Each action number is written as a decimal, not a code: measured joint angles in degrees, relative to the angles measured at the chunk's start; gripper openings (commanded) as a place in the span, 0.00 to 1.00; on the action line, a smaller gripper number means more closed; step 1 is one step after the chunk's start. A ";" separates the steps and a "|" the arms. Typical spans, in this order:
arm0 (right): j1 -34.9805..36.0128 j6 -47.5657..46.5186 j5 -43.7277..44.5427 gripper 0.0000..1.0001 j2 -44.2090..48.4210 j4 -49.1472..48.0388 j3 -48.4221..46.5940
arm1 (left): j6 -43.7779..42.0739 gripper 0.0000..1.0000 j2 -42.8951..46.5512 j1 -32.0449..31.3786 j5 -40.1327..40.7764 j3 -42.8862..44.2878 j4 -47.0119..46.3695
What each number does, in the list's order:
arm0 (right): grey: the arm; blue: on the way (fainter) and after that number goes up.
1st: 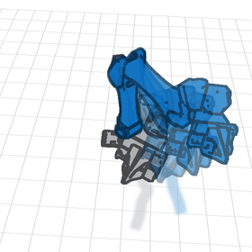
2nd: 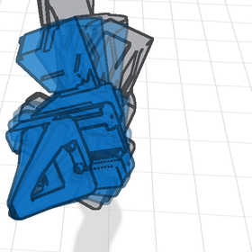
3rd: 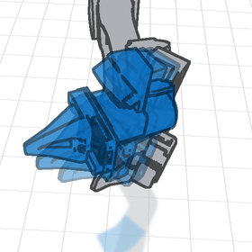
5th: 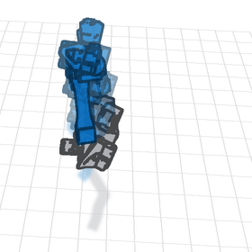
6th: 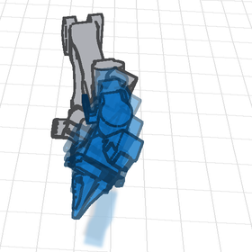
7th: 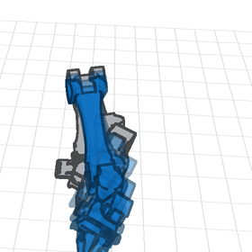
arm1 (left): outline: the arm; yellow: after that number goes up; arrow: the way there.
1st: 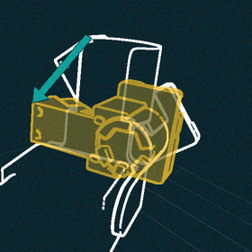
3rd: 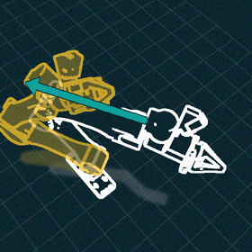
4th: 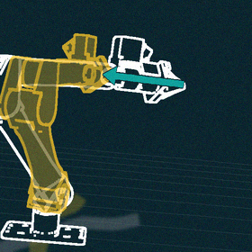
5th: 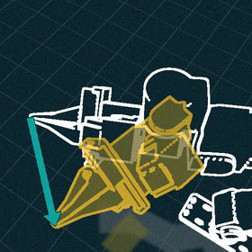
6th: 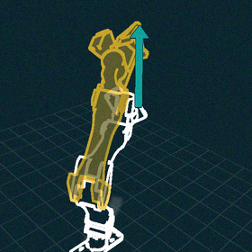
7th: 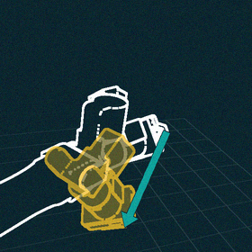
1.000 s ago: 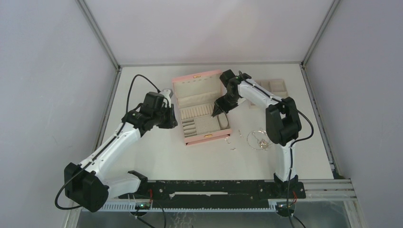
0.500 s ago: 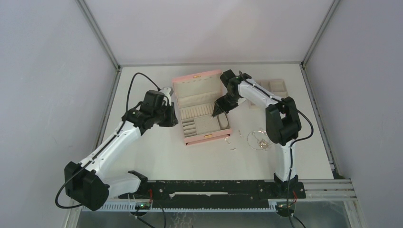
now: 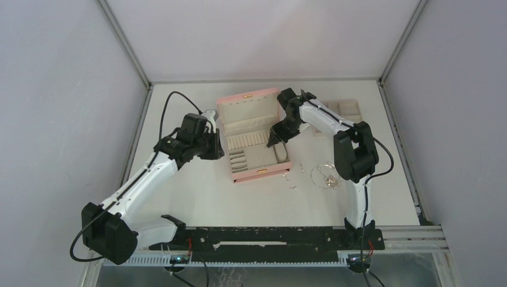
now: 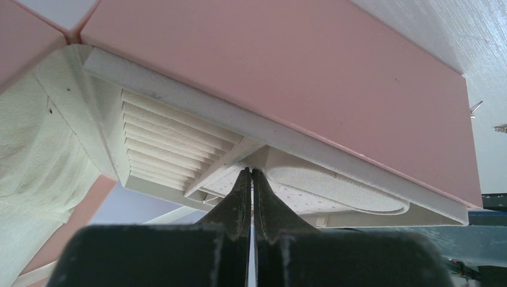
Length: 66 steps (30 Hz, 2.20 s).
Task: Organize the mixed jewelry
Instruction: Place the jewelry in the jewelry box.
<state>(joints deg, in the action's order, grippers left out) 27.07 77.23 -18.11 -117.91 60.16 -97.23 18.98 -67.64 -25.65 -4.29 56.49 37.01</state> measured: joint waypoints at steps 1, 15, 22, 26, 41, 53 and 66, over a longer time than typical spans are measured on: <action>0.00 0.00 0.02 0.00 0.00 -0.02 0.00 | 0.00 0.27 0.00 0.00 0.00 0.00 0.02; 0.04 -1.14 0.50 0.10 0.00 0.04 -0.07 | 0.00 0.27 -0.22 0.00 -0.17 0.00 0.00; 0.13 -2.80 2.58 0.18 0.00 1.75 -1.95 | 0.00 0.27 -0.22 0.00 -0.24 0.00 -0.02; 0.02 -3.61 3.72 0.20 0.00 2.01 -2.47 | 0.00 0.26 -0.22 0.00 -0.35 0.00 -0.02; 1.73 -11.06 4.79 0.16 4.11 -6.54 -0.39 | -0.17 0.27 -0.20 0.00 -0.42 0.00 -0.04; 5.70 -24.41 10.91 0.08 11.43 -17.07 13.62 | -1.07 0.27 -0.94 0.00 -0.39 3.74 0.07; 7.85 -29.46 16.20 0.01 15.85 -23.65 17.03 | -1.53 0.27 -3.23 0.00 -0.33 5.14 0.04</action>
<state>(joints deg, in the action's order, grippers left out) 34.92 47.77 -1.91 -102.06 36.51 -80.20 17.45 -70.87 -25.65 -4.62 61.63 37.06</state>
